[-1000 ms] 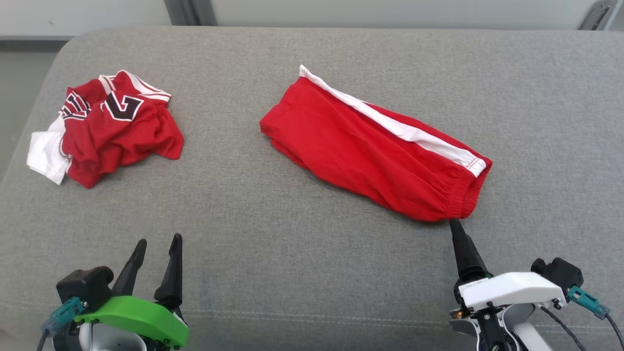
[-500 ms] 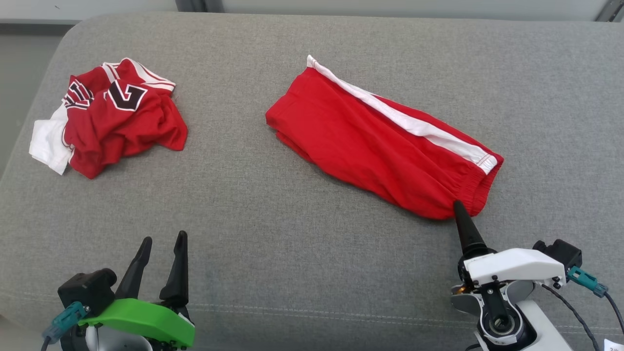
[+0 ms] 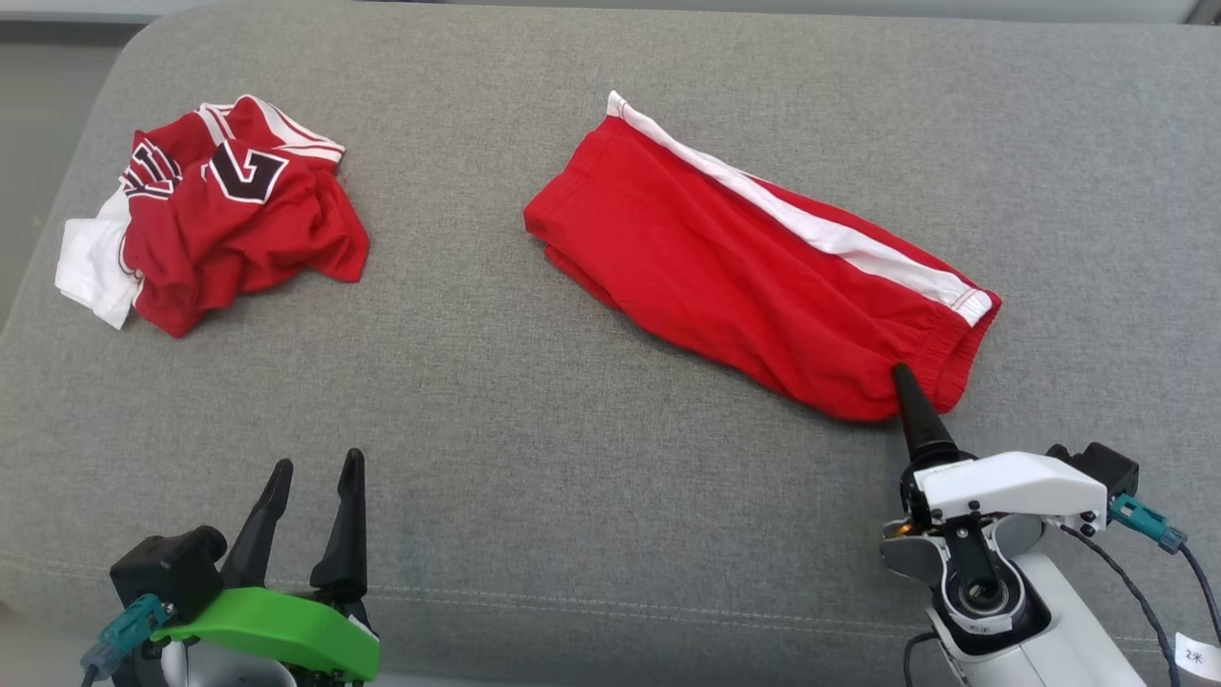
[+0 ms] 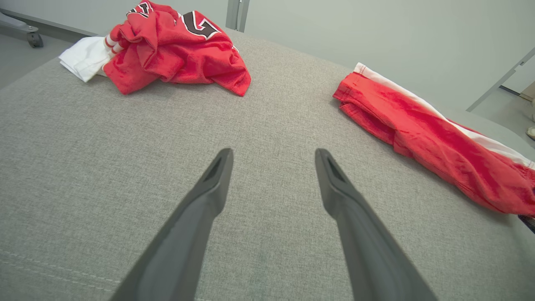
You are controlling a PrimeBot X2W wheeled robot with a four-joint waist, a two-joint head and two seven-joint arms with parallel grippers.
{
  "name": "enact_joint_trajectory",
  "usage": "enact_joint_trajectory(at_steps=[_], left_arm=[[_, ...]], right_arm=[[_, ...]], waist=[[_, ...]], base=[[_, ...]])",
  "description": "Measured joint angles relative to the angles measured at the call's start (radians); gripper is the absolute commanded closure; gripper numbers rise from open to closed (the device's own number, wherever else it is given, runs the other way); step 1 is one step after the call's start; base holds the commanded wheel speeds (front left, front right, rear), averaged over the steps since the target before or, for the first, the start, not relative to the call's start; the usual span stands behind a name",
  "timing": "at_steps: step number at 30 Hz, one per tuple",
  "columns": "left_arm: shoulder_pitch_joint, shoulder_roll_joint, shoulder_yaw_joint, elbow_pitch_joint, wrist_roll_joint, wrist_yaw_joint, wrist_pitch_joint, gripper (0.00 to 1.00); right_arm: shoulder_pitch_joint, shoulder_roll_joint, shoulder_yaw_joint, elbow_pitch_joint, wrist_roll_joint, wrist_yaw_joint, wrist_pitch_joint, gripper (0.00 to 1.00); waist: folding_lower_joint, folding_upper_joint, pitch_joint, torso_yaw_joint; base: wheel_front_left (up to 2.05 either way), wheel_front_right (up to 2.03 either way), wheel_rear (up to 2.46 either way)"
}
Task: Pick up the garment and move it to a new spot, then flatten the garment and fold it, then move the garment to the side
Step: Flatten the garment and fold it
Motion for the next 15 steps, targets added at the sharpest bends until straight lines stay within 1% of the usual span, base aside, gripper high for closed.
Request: enact_joint_trajectory(at_steps=[1,2,3,5,9,13,15], left_arm=[[0.001,0.0,0.001,-0.002,0.0,0.0,0.005,0.0],[0.002,-0.001,0.002,-0.004,0.003,0.0,0.005,0.0],[0.002,-0.002,0.002,-0.006,0.004,0.0,0.005,0.0],[0.002,-0.004,0.003,-0.009,0.005,0.0,0.007,0.0],[0.003,-0.009,0.012,-0.013,0.012,0.0,0.014,0.0],[0.009,-0.013,0.033,-0.013,0.034,0.0,0.014,0.0],[0.015,-0.016,0.039,-0.014,0.038,0.0,0.015,0.0]], right_arm=[[-0.007,0.0,0.0,0.005,0.003,0.002,0.0,0.04],[-0.015,0.0,0.0,0.009,0.003,0.009,0.0,0.4],[-0.022,0.0,0.0,0.012,0.005,0.011,0.0,0.67],[-0.035,0.0,-0.001,0.02,0.017,0.018,0.0,1.0],[-0.057,0.0,-0.002,0.029,0.02,0.031,-0.002,1.0],[-0.067,0.0,-0.003,0.034,0.019,0.051,-0.007,1.0],[-0.07,-0.003,-0.005,0.037,0.018,0.053,-0.007,1.0]], waist=[[0.0,0.0,0.001,0.001],[0.0,0.0,0.002,0.001],[0.0,0.0,0.003,0.002],[0.0,0.0,0.004,0.003],[0.0,0.0,0.004,0.004],[0.0,0.0,0.0,-0.003],[0.0,0.0,-0.002,-0.009]], base=[[0.0,0.0,0.0],[0.0,0.0,0.0],[0.0,0.0,0.0],[0.0,0.0,0.0],[0.0,0.0,0.0],[0.0,0.0,0.0],[0.0,0.0,0.0]])
